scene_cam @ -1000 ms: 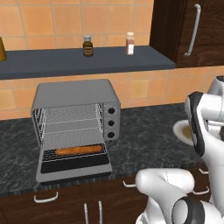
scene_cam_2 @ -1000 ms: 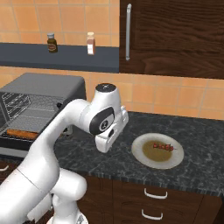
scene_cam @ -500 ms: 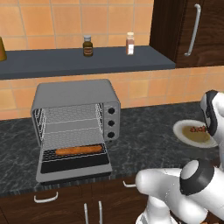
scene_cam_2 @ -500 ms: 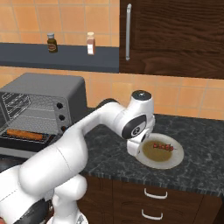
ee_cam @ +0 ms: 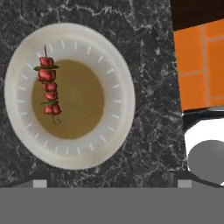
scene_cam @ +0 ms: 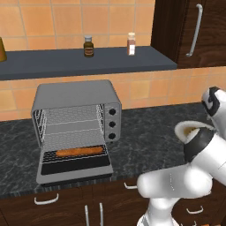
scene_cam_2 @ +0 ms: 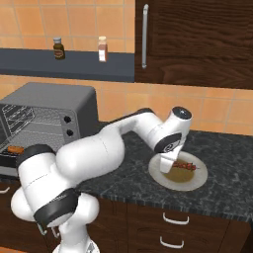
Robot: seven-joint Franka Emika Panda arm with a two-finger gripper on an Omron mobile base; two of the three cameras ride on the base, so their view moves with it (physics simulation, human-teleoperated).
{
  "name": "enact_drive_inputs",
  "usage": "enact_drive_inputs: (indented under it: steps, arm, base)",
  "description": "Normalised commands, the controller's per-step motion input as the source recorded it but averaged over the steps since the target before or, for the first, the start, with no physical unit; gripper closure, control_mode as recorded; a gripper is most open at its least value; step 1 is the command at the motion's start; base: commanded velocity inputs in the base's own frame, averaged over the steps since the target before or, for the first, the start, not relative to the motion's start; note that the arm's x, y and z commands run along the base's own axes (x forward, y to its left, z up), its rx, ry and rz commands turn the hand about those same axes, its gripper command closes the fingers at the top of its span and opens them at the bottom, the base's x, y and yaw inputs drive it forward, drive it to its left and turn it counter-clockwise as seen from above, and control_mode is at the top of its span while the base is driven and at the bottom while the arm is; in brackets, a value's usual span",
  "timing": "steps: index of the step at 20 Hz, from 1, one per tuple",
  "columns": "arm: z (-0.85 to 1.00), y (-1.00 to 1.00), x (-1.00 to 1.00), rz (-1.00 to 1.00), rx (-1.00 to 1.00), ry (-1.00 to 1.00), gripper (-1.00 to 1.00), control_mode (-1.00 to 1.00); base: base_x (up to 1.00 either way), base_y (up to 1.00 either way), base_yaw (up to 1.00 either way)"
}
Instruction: Pick up the kebab skewer and baguette bread, and place them inside the toaster oven. Close the toaster oven door and start by setting the timer.
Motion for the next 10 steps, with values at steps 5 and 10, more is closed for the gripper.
enact_drive_inputs:
  steps: [5, 10]
  arm:
    - [-0.37, -0.15, 0.56, 0.07, 0.03, 0.00, -1.00, -1.00]
    - [-0.59, -0.28, 0.37, -0.06, 0.00, 0.00, -1.00, -1.00]
  base:
    - [0.00, 0.00, 0.00]
    - [0.00, 0.00, 0.00]
